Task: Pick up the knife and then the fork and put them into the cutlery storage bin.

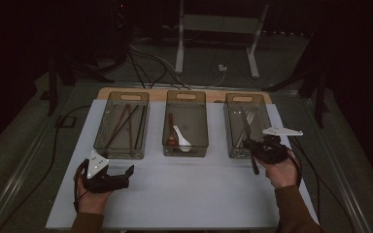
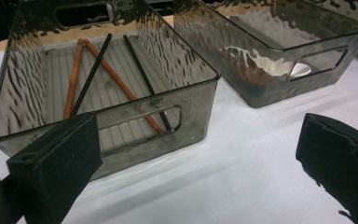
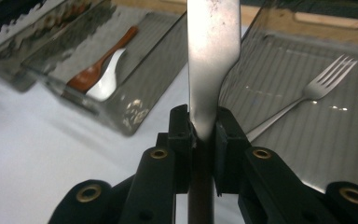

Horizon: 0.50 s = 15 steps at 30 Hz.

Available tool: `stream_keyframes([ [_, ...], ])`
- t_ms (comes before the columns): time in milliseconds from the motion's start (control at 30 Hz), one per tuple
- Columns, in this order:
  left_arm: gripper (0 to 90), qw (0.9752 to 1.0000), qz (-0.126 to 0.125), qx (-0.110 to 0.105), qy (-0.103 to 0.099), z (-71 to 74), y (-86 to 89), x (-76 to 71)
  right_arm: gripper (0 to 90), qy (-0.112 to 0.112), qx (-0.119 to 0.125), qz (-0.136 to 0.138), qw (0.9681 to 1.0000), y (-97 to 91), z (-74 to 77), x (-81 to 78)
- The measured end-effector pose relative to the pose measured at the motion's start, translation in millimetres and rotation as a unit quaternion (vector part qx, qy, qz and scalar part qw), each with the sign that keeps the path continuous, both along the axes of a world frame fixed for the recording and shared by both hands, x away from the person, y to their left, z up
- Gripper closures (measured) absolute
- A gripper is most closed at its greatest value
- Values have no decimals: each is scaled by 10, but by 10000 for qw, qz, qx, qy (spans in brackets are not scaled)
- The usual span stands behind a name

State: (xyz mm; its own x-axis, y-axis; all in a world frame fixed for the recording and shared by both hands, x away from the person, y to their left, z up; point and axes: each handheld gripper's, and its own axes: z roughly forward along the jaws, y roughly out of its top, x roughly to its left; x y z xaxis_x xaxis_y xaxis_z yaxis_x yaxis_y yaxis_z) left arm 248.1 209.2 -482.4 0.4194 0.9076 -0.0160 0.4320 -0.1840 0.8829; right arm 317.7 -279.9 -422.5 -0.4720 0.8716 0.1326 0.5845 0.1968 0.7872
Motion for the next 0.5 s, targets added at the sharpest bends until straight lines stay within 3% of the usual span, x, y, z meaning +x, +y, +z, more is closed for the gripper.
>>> stream_keyframes([
  [500,11,10000,6,37,-8,-3,1,-8,804,17,-42,-626,9980,-67,197,465],
])
